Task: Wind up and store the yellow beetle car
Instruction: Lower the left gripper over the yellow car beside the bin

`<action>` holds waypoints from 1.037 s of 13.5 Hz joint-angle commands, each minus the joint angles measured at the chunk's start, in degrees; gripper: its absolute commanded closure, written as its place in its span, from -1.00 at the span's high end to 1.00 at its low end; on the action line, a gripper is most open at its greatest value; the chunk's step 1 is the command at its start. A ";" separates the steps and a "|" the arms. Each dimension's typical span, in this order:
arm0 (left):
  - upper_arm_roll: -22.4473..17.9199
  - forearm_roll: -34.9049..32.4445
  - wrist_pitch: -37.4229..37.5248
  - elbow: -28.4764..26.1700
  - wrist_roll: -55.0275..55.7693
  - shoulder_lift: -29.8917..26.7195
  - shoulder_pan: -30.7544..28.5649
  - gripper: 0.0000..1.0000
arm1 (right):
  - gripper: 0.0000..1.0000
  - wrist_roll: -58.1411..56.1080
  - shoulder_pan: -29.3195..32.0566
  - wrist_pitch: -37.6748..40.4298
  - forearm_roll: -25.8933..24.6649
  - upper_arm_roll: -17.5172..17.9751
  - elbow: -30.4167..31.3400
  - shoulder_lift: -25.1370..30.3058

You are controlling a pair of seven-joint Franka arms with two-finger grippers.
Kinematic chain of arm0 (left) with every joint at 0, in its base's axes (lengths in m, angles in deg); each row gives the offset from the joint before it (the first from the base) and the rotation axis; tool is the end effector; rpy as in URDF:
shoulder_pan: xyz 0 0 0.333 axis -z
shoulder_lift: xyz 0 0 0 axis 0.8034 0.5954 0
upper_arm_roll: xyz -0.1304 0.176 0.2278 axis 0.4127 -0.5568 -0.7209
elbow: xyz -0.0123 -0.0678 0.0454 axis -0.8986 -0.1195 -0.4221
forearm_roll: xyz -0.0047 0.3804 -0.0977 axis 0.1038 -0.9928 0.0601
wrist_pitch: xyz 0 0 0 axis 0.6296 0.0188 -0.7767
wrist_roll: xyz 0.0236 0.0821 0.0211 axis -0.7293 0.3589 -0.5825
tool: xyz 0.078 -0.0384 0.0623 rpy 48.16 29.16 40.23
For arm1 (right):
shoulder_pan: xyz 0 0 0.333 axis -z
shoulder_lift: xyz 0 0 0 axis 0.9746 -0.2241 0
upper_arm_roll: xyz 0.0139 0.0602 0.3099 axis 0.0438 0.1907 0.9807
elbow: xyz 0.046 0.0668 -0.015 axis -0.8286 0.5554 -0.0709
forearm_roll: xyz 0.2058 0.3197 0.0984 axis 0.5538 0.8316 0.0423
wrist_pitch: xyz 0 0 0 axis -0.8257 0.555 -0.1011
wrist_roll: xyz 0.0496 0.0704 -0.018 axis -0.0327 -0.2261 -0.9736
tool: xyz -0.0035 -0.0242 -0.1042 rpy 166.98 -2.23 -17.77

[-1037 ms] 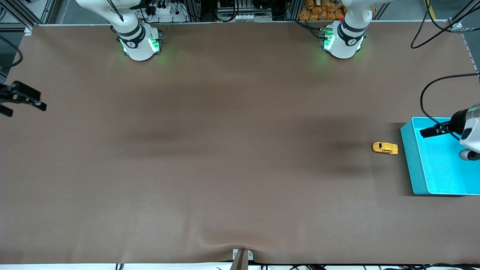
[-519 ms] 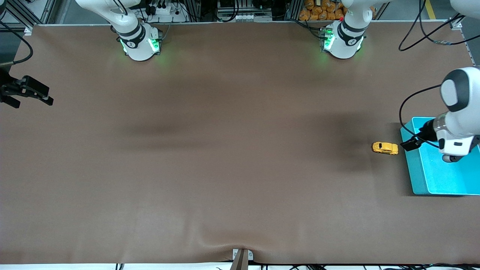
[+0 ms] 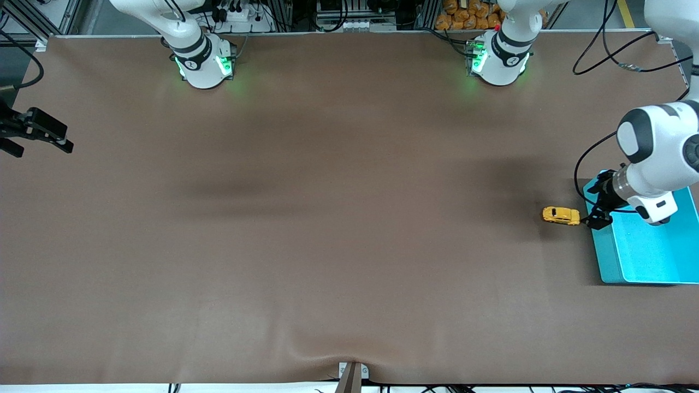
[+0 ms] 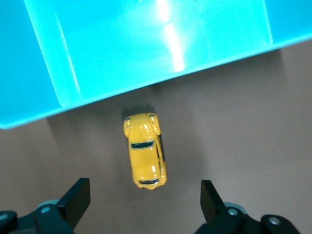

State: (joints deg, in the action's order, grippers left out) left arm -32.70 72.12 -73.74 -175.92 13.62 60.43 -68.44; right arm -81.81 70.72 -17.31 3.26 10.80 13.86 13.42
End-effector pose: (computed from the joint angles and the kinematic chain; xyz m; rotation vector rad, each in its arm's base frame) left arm 0.5736 0.1046 0.2870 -2.4737 -1.9014 -0.0180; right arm 0.5472 -0.0388 0.6421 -3.1121 -0.1124 -0.1191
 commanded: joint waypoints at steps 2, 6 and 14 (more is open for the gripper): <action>0.54 6.69 -3.41 -0.44 2.98 1.37 -1.71 1.00 | 1.00 0.92 -0.61 0.71 -0.29 -0.18 -1.69 -0.47; 0.54 6.97 -5.25 -0.44 2.81 3.83 -2.42 1.00 | 1.00 0.92 -0.61 0.71 0.06 -0.18 -2.48 -0.82; 0.72 4.34 -5.61 -0.53 1.57 8.75 -0.66 1.00 | 1.00 1.18 -1.23 0.71 0.14 -0.18 -2.92 -0.82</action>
State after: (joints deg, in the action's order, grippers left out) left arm -31.85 77.87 -78.25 -176.25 15.63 68.62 -69.29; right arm -81.81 70.28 -17.30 3.28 11.01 12.42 13.25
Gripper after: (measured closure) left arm 0.000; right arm 0.000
